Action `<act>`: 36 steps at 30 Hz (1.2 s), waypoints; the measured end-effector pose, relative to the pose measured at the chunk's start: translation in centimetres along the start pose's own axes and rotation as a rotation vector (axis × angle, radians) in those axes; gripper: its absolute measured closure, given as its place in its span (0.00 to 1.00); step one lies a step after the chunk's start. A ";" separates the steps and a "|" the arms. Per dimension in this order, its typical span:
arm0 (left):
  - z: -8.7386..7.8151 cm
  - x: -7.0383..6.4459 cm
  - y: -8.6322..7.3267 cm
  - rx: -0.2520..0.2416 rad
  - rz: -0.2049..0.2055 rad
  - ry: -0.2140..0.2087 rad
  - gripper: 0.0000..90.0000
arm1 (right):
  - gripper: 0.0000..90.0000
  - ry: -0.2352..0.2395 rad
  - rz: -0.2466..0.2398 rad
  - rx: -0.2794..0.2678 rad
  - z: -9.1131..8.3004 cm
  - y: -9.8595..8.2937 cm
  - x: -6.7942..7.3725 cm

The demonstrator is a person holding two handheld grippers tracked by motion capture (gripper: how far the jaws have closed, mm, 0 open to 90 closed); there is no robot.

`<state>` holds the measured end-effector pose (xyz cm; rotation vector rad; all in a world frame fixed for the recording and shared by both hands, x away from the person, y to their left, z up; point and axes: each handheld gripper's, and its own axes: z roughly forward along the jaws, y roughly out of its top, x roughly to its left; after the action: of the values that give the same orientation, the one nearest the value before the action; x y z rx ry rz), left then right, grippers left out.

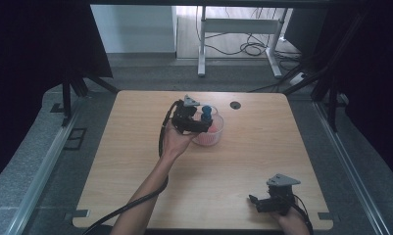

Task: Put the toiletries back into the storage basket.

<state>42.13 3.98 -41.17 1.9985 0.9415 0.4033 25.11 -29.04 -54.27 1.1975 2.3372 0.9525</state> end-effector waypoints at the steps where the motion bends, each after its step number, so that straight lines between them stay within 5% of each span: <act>1: -0.1 -0.1 0.0 -0.004 0.000 -0.002 0.18 | 0.00 0.000 0.000 0.000 0.0 0.0 0.0; 36: -4.4 -0.8 -1.6 -0.049 0.014 -0.069 0.20 | 0.00 -0.002 0.002 0.000 0.0 0.0 0.1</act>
<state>38.34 6.45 -39.90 1.9629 0.8674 0.3595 25.10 -28.97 -54.27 1.2006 2.3345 0.9521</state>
